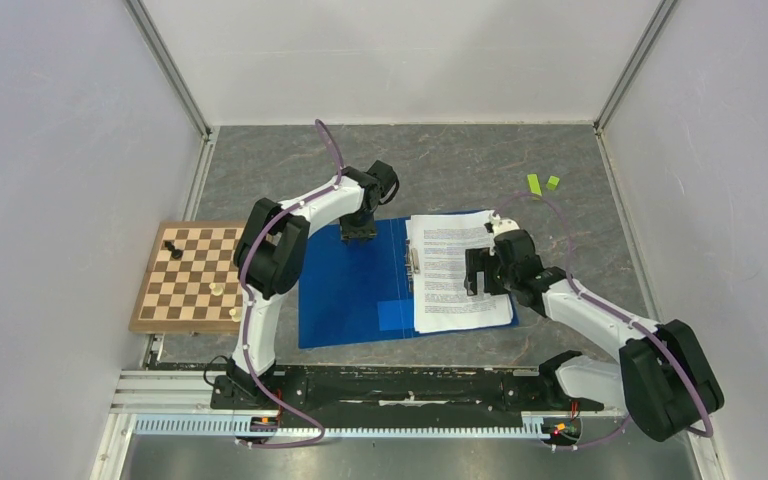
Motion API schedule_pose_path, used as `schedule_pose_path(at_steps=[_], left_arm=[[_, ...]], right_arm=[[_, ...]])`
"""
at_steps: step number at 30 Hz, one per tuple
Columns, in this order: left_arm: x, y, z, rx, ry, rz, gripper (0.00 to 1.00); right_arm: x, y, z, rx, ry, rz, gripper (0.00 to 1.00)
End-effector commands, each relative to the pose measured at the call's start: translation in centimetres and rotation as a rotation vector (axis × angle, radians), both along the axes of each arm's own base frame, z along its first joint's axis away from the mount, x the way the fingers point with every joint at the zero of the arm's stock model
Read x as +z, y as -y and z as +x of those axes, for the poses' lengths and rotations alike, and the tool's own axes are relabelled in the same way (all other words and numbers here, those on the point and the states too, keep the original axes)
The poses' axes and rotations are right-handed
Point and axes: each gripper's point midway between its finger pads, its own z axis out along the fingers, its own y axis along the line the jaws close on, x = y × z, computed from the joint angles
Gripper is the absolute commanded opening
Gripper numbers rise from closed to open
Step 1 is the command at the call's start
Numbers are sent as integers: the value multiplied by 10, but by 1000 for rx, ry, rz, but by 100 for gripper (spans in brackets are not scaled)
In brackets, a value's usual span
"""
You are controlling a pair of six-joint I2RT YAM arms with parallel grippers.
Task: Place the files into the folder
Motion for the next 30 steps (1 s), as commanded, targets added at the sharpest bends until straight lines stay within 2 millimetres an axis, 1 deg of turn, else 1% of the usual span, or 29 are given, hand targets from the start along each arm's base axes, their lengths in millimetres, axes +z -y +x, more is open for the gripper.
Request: schedule_pose_path(at_steps=[1, 4, 7, 13, 15, 19, 23, 24, 30], left_arm=[[-15, 10, 4, -29, -20, -24, 44], [-15, 10, 5, -33, -22, -22, 44], [-14, 10, 6, -38, -23, -23, 44], [-14, 10, 8, -53, -35, -13, 43], [-13, 10, 9, -55, -32, -12, 43], [-14, 10, 9, -55, -34, -11, 43], [-15, 9, 8, -55, -37, -10, 43], [-15, 9, 8, -54, -37, -10, 43], [-16, 10, 9, -55, -40, -12, 43]], right_arm=[[8, 7, 5, -24, 43, -6, 93], [6, 19, 7, -67, 44, -27, 98], [4, 28, 10, -110, 49, -15, 98], [10, 26, 31, -172, 94, 86, 98], [15, 28, 41, -198, 114, 108, 98], [25, 31, 65, -245, 177, 167, 98], [21, 34, 84, -268, 163, 163, 98], [22, 29, 86, -251, 160, 185, 98], [22, 24, 105, -260, 154, 200, 98]])
